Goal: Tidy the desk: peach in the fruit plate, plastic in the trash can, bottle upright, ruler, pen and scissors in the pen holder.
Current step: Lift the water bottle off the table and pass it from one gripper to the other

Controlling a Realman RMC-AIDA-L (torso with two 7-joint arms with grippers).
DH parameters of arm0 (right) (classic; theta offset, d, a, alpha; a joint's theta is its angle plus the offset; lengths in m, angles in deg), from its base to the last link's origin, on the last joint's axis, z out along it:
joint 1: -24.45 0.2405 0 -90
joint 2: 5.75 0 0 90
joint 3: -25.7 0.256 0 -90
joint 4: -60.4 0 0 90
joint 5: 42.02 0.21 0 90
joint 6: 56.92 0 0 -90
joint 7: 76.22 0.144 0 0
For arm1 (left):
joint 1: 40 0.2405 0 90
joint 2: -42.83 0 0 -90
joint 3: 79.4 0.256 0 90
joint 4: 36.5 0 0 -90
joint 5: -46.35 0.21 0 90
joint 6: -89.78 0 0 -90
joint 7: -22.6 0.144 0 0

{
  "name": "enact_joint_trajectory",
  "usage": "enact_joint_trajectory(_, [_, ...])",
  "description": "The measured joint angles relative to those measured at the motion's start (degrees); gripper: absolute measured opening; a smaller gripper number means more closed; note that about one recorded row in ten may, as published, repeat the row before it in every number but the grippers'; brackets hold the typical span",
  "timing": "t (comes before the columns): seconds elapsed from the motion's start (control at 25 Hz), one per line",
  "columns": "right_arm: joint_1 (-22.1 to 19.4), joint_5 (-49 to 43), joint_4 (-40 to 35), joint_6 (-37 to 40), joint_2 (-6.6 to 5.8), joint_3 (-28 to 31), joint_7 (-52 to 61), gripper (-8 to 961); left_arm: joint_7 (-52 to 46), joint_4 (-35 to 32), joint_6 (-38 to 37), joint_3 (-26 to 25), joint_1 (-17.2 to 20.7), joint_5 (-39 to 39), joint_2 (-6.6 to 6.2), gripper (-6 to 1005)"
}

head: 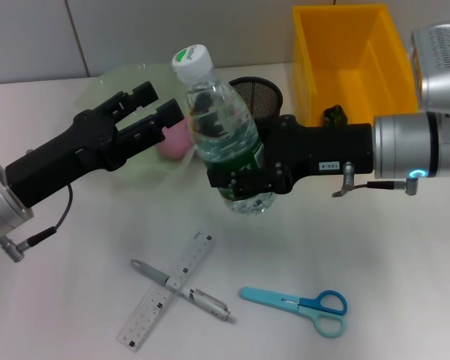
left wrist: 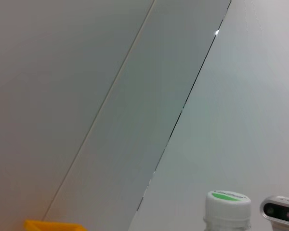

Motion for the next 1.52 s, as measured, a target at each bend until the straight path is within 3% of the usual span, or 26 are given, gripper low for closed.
enact_joint_trajectory(0.64, [4.4, 0.1, 7.6, -0.3, 0.09, -1.9, -2.3, 761, 5.2, 5.1, -2.5, 0.0, -3.1, -1.6, 0.35, 736])
enact_joint_trajectory(1.52, [4.7, 0.1, 7.9, -0.5, 0.09, -2.2, -2.4, 762, 6.5, 5.2, -3.0, 0.2, -3.4, -1.5, 0.29, 731])
